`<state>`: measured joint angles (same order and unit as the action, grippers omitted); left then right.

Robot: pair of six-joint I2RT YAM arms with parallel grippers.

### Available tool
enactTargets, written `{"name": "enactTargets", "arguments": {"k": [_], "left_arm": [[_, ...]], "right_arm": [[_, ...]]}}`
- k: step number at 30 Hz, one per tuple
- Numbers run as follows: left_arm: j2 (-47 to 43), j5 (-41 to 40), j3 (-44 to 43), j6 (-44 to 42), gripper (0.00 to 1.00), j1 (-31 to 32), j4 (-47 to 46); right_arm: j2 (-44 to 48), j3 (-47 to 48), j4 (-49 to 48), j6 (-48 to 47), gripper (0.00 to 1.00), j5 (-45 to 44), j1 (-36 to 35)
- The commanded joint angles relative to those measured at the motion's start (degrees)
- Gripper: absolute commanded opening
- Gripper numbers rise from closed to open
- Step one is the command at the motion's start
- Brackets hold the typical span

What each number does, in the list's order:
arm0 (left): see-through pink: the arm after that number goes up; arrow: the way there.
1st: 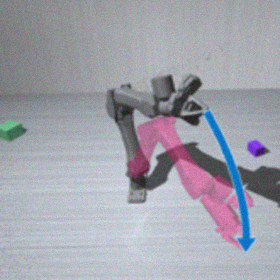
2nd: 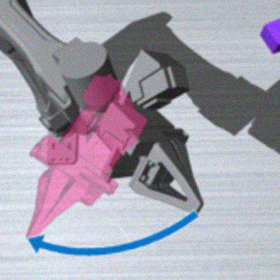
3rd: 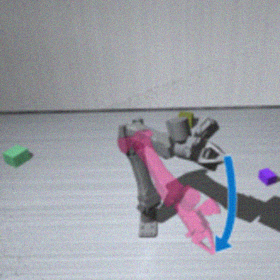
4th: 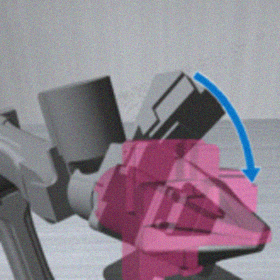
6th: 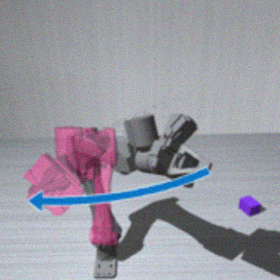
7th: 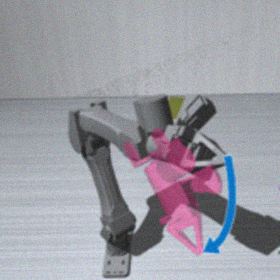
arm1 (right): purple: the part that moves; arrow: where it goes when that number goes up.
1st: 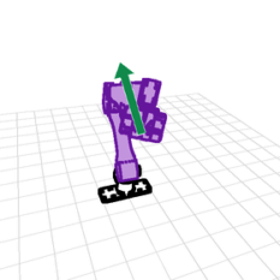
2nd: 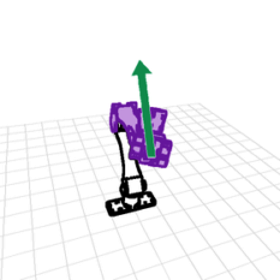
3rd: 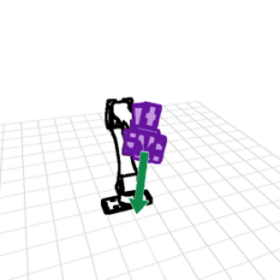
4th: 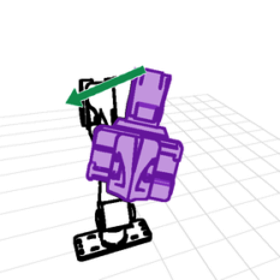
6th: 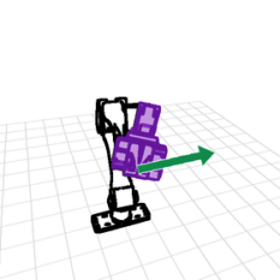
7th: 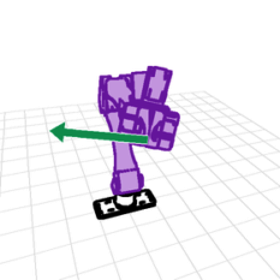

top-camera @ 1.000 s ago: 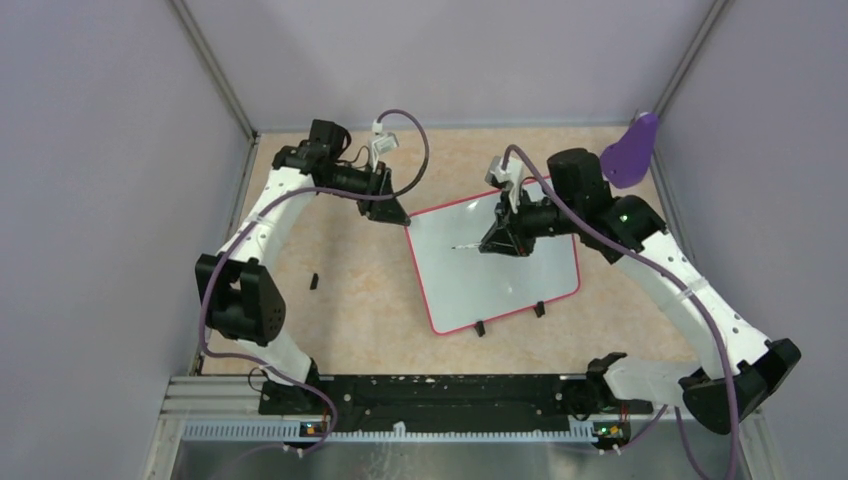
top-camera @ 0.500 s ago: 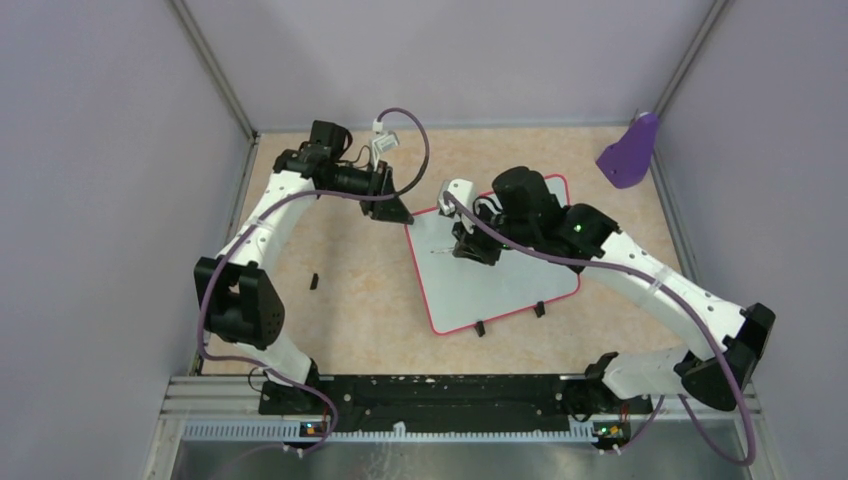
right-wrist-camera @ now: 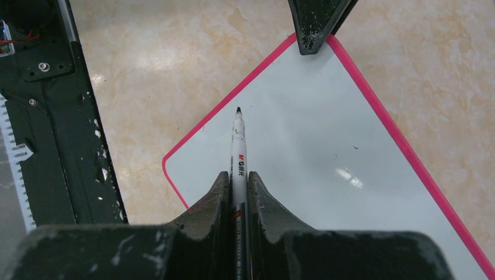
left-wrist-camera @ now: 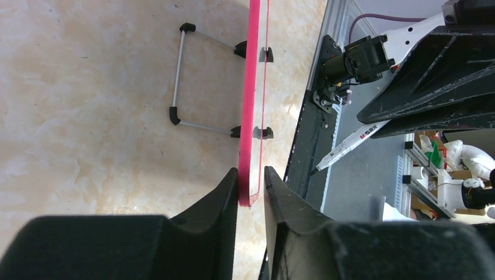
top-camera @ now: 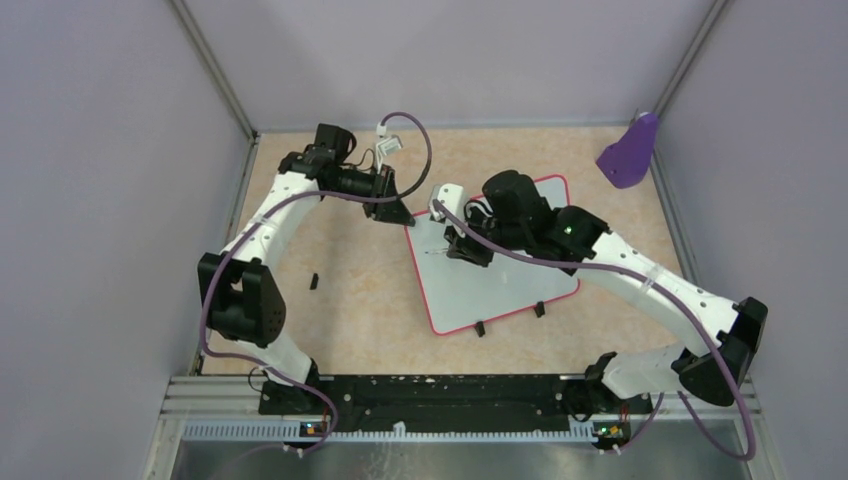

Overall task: Write a sentence on the whiteboard
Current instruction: Hold the whiteboard on the whiteboard stand, then write a sentence on the whiteboard.

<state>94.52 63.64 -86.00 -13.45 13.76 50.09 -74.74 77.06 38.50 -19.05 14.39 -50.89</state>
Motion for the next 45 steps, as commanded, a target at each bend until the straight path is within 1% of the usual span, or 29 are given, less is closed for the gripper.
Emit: {"name": "enactTargets", "arguments": {"k": [1,8,12,15,21,45], "left_arm": [[0.7,1.0,0.2,0.0,0.24,0.3,-1.5],[0.4,0.7,0.7,0.4,0.13,0.4,-1.8],[0.5,0.6,0.6,0.8,0.05,0.4,-2.1],[0.8,0.5,0.4,1.0,0.01,0.4,-2.2],[0.7,0.6,0.3,1.0,0.0,0.4,-2.2],[0.0,0.2,1.1,0.7,0.0,0.6,-2.2]], "right_arm": [[-0.1,1.8,-2.7,-0.7,0.0,-0.9,-1.1],[-0.4,0.5,-4.3,-0.7,0.0,-1.2,-2.0],[-1.0,0.6,-4.8,-0.5,0.0,-2.5,-2.8],[-1.5,0.5,-5.1,-0.8,0.0,-5.1,-3.8],[-2.0,0.1,-6.1,-1.3,0.0,-8.4,-4.7],[-4.6,-0.8,-7.1,-3.5,0.0,-10.3,-5.6]]}}
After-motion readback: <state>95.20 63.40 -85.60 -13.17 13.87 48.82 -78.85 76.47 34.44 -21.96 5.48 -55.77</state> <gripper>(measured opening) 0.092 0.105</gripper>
